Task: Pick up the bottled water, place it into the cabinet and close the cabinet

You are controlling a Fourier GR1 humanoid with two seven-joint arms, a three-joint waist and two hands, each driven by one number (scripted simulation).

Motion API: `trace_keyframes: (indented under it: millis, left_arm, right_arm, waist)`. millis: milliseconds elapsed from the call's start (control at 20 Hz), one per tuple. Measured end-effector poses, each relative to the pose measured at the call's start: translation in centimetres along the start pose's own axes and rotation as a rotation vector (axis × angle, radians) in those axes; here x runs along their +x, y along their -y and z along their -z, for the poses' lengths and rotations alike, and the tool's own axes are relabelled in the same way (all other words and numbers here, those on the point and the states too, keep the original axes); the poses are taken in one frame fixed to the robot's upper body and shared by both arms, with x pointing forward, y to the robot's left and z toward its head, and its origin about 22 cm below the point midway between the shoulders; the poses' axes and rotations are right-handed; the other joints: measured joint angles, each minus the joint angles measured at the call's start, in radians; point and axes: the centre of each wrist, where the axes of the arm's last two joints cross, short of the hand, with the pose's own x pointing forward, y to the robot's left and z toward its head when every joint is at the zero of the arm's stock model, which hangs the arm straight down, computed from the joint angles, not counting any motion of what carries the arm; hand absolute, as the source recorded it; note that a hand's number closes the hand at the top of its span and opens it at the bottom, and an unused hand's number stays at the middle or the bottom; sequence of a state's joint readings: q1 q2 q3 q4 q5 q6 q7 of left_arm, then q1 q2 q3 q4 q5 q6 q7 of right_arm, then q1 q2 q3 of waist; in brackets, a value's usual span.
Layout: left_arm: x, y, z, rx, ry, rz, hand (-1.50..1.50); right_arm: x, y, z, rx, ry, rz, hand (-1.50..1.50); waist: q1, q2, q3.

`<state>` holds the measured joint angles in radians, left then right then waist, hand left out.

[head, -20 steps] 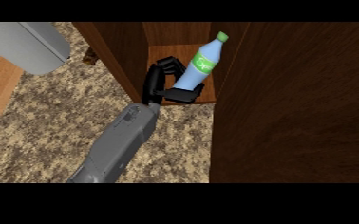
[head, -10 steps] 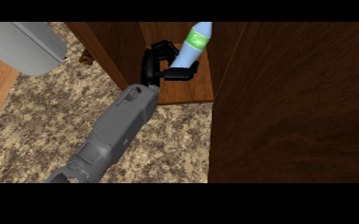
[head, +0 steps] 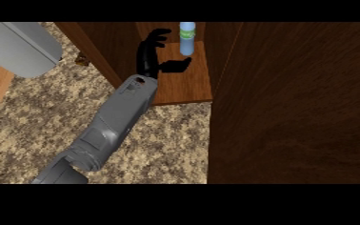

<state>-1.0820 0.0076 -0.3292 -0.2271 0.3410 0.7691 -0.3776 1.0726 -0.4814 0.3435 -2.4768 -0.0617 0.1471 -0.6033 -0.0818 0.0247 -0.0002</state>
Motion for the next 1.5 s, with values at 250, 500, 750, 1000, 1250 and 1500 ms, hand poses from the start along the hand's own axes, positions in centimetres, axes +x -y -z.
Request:
trace_keyframes:
  millis: [250, 500, 750, 1000, 1250, 1500]
  left_arm:
    - [1.0, -0.3, 1.0, 0.026, 0.04, 0.01, -1.5]
    - [2.8, 0.0, 1.2, 0.027, 0.133, -0.175, 1.5]
    - [4.0, 0.0, 1.4, -0.063, 0.209, -0.395, 1.5]
    - [4.2, 0.0, 1.2, -0.12, 0.235, -0.492, 1.5]
    - [3.4, 0.4, 0.0, -0.177, 0.226, -0.562, 1.5]
    - [2.6, 0.8, -2.5, -0.337, 0.195, -0.701, -1.5]
  right_arm:
    - [0.0, 0.2, -0.1, 0.009, 0.006, 0.001, -1.5]
    - [-0.1, -0.1, 0.0, 0.004, 0.01, 0.02, -1.5]
    - [-0.1, -0.1, 0.1, 0.015, 0.01, 0.027, -1.5]
    - [0.0, -0.6, 0.3, 0.012, -0.003, 0.048, -1.5]
    - [0.2, -0.7, 0.4, 0.017, -0.009, 0.05, -1.5]
    - [0.1, -1.2, 0.5, 0.004, -0.011, 0.065, -1.5]
  waist:
    - [-0.003, 0.003, -0.001]
    - [0.009, 0.003, -0.003]
    - [0.015, -0.003, -0.003]
    - [0.025, -0.012, -0.002]
    - [0.03, -0.021, -0.001]
    - [0.045, -0.027, -0.002]
